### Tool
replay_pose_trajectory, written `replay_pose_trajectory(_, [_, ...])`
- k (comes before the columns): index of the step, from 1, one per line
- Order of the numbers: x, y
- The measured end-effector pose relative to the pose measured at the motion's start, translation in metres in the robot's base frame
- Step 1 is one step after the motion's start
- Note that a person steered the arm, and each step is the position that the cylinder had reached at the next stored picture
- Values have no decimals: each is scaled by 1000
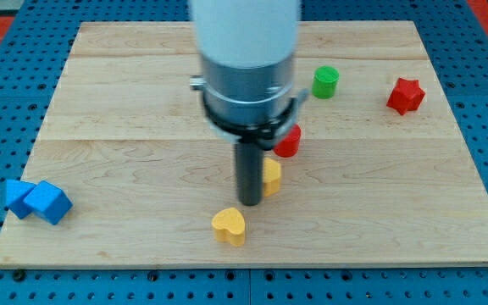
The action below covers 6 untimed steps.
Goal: Nudge the yellow hexagon left a bit
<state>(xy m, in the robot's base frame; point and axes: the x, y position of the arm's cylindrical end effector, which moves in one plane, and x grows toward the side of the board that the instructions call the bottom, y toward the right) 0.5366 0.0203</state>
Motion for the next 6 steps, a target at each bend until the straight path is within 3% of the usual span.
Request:
replay_pose_trajectory(1, [2,-5])
replay_pose_trajectory(2, [-8,-54])
replay_pose_trajectory(3, [-37,-26])
replay_pose_trajectory(6, [-3,18])
